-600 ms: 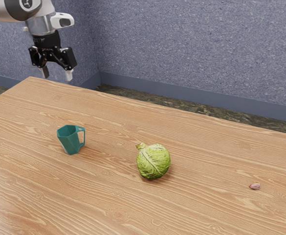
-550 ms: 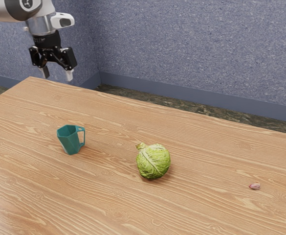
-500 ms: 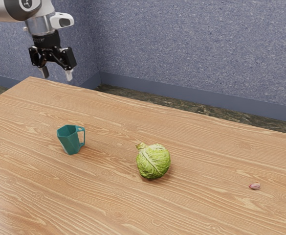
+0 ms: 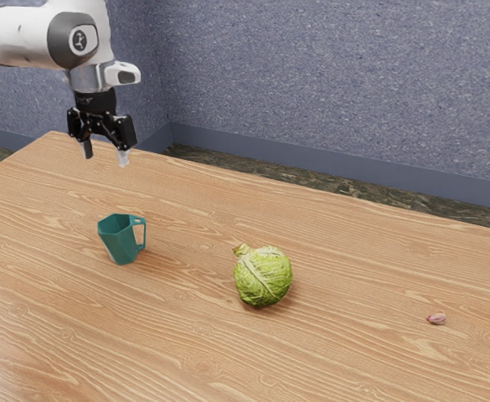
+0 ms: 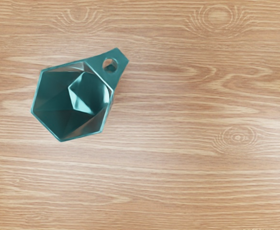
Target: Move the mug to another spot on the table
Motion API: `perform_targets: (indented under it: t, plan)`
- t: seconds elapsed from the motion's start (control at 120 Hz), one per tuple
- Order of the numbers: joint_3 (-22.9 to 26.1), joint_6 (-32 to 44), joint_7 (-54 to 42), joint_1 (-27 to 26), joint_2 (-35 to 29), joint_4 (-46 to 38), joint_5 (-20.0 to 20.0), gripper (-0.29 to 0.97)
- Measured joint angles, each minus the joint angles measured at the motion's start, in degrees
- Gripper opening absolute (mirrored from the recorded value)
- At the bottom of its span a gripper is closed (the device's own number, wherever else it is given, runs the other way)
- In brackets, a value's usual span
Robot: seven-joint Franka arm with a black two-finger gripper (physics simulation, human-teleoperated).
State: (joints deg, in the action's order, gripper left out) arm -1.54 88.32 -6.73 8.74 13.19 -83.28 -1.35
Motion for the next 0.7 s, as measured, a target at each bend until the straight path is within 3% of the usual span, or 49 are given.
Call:
perform_targets:
  t: [0.308, 0.7]
  plan:
    - [0.31, 4.87, -16.36, -0.74, 7.80, 0.36, -3.73, 0.68]
    - [1.20, 19.52, -30.20, -1.37, 15.61, -3.89, -7.98, 0.68]
